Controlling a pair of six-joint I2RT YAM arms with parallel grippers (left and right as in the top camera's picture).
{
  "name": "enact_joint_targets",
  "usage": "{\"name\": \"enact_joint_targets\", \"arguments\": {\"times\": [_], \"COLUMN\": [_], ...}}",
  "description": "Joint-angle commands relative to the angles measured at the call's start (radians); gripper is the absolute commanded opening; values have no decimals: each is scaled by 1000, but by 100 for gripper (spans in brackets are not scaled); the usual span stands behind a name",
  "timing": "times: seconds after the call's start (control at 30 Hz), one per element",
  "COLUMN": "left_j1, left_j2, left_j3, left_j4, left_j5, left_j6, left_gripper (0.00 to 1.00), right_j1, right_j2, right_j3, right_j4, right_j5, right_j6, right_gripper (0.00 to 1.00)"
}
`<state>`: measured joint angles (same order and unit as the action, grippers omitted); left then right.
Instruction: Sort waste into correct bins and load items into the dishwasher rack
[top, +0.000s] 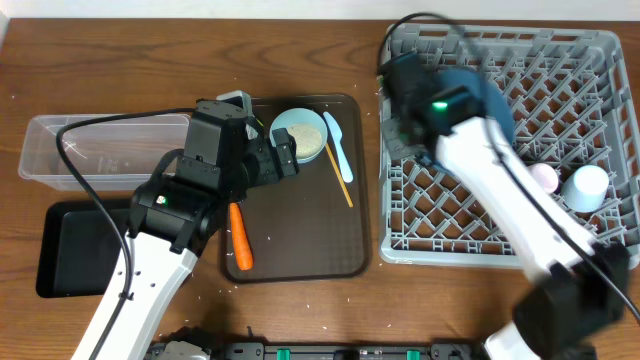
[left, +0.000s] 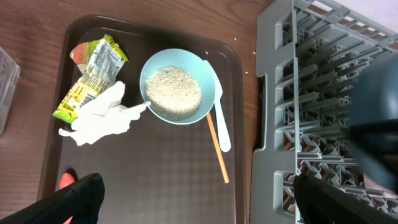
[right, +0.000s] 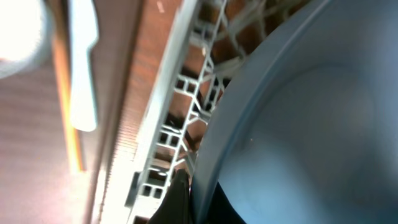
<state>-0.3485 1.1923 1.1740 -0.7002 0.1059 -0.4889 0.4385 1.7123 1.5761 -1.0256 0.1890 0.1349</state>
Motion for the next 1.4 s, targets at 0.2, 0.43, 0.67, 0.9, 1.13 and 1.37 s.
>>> {"name": "enact_joint_targets", "arguments": {"times": [0.2,0.43,0.67,0.9,1.13,1.37], "left_j1": [5,5,5,5,5,5], "left_j2": [4,4,4,4,4,4], "left_j3": [9,9,9,9,9,9], "left_j4": [-3,-2,-3,-3,-3,-3], "left_j5": [6,6,6,6,6,6], "left_j6": [17,18,17,17,17,18], "left_gripper": [98,98,98,98,98,98], "right_j1": [-391,-666,-715,-708,-693,-680], "right_j2": [-219,-155,-44,84,154,156], "right_j3": [40,40,40,40,40,40], "right_j4": [60,62,85,240,279,304], "right_j5": [-726,-1246,-1590,-1749,-1749,-1748], "right_j6": [-5,-257,-436,-441,-435,-415], "right_gripper": [1,1,1,1,1,1]}}
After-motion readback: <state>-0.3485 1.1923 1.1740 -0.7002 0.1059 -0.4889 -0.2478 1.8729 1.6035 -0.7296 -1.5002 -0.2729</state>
